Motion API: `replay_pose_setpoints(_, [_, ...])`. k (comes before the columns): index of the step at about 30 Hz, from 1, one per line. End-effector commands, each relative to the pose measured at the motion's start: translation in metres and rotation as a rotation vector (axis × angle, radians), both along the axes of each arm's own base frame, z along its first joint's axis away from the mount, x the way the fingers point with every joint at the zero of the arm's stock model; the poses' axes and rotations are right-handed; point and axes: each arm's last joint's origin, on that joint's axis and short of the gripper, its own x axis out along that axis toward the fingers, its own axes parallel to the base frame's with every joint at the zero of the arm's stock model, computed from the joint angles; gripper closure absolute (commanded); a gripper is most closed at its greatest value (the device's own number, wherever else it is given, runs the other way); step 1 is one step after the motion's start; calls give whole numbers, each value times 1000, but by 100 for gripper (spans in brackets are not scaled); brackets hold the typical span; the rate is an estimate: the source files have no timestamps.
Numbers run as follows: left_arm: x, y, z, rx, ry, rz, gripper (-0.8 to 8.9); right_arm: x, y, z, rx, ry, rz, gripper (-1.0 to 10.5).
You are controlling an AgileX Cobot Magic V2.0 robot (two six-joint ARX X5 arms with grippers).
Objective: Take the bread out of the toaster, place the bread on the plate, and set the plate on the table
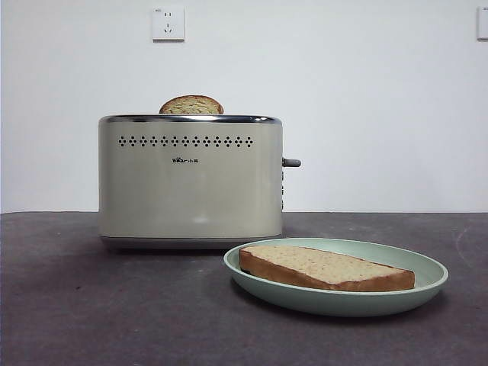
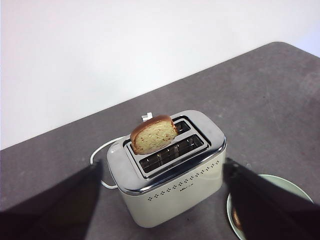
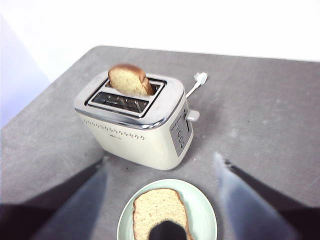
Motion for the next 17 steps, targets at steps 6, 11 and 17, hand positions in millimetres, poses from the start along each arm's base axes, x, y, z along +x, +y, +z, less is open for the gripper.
replay_pose_setpoints(6, [-4, 3, -14, 49, -1, -4, 821, 0, 0, -3, -11, 17, 5, 957])
replay_pose_setpoints(11, [-12, 12, -39, 4, -37, 86, 821, 0, 0, -3, -12, 21, 5, 957])
replay_pose_setpoints(17, [-33, 30, -93, -133, -145, 141, 821, 4, 1, -5, -39, 20, 16, 958])
